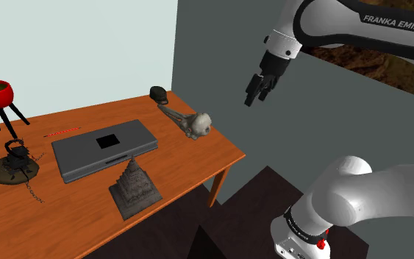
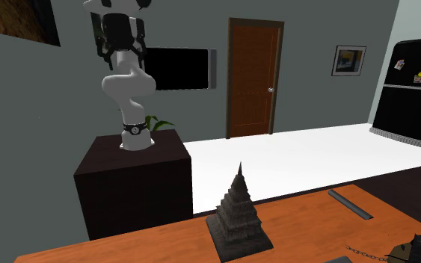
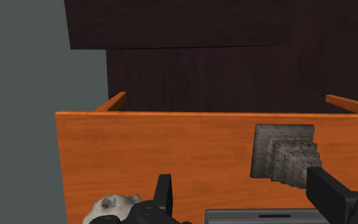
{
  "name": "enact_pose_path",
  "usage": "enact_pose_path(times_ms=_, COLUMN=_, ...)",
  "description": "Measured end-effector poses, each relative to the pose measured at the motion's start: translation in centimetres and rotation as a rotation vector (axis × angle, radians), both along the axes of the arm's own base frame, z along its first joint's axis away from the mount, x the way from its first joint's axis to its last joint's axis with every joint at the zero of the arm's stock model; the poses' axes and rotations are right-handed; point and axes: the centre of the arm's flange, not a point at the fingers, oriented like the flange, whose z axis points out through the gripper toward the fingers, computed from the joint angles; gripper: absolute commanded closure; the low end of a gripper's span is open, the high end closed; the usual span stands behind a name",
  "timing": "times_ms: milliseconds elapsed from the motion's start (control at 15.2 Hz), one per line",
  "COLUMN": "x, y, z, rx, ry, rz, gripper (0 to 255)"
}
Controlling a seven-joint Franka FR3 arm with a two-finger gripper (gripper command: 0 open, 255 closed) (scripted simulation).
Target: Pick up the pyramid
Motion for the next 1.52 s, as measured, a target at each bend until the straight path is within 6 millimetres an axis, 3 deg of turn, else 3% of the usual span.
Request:
enact_pose_path(times_ms=198, x=1.3, y=0.6, z=-0.9, rx=-0.005, ry=0.003, rz=0.039, gripper=0)
enact_pose_path(times_ms=594, x=7.6, y=2.8, z=-4.8, rx=-0.03, ry=0.016, rz=0.222, gripper=0)
enact_pose_path(times_ms=1518, x=19.7, y=13.3, z=-15.6, rx=-0.089, ry=0.046, rz=0.672, gripper=0)
